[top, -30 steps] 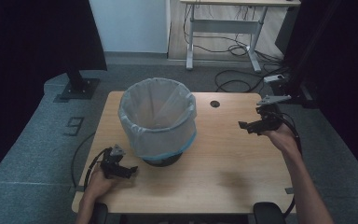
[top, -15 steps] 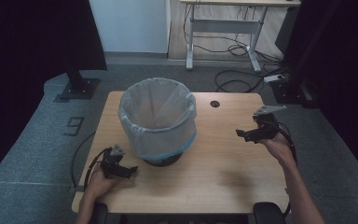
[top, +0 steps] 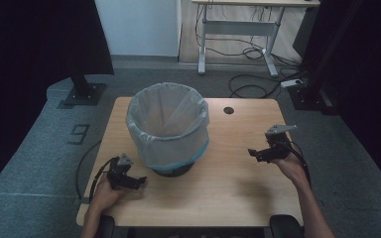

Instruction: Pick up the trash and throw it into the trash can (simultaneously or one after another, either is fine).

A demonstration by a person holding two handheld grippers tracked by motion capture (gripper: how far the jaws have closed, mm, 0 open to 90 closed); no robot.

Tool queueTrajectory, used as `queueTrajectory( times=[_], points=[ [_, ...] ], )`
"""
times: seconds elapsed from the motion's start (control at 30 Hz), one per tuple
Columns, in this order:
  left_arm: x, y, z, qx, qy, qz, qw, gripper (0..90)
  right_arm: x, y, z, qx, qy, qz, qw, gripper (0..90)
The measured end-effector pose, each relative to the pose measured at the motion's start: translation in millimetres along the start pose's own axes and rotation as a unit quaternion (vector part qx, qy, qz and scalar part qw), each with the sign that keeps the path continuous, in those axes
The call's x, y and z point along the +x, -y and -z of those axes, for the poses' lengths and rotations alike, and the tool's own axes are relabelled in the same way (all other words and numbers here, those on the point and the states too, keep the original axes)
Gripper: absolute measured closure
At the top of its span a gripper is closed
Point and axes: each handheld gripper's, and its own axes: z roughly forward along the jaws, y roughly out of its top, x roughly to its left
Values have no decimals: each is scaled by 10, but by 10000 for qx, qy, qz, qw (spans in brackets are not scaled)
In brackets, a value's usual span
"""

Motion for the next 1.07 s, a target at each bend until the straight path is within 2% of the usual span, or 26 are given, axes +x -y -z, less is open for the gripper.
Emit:
queueTrajectory(
  times=[0.13, 0.4, 0.53, 0.63, 0.73, 0.77, 0.8, 0.93, 0.97, 1.07],
  points=[
    [0, 0, 0, 1, -1, 1, 10000, 0, 29, 90, -55, 57, 11, 29, 10000, 7],
    [0, 0, -1, -4, -1, 3, 10000, 0, 124, 341, -202, 54, -41, -93, 9999, 18],
    [0, 1, -1, -7, -3, 2, 10000, 0, 192, 508, -313, 145, -56, -169, 9997, 19],
    [1, 1, 0, 1, -3, -7, 10000, 0, 214, 562, -351, 174, -60, -177, 9997, 18],
    [0, 1, -1, -3, -4, -3, 10000, 0, 249, 651, -421, 252, 16, -166, 9995, 7],
    [0, 1, -1, -3, -4, -4, 10000, 0, 275, 694, -483, 449, 41, -147, 9989, 0],
    [0, 1, -1, -3, -4, -3, 10000, 0, 286, 704, -502, 513, 56, -114, 9986, 0],
    [0, 1, -1, -3, -4, -3, 10000, 0, 352, 772, -570, 490, 48, 36, 9988, 0],
    [0, 0, -1, -4, -4, -2, 10000, 0, 371, 820, -605, 392, -99, -84, 9991, 0],
    [0, 0, -1, -2, -4, -3, 10000, 0, 370, 848, -613, 282, -157, -164, 9993, 0]
  ],
)
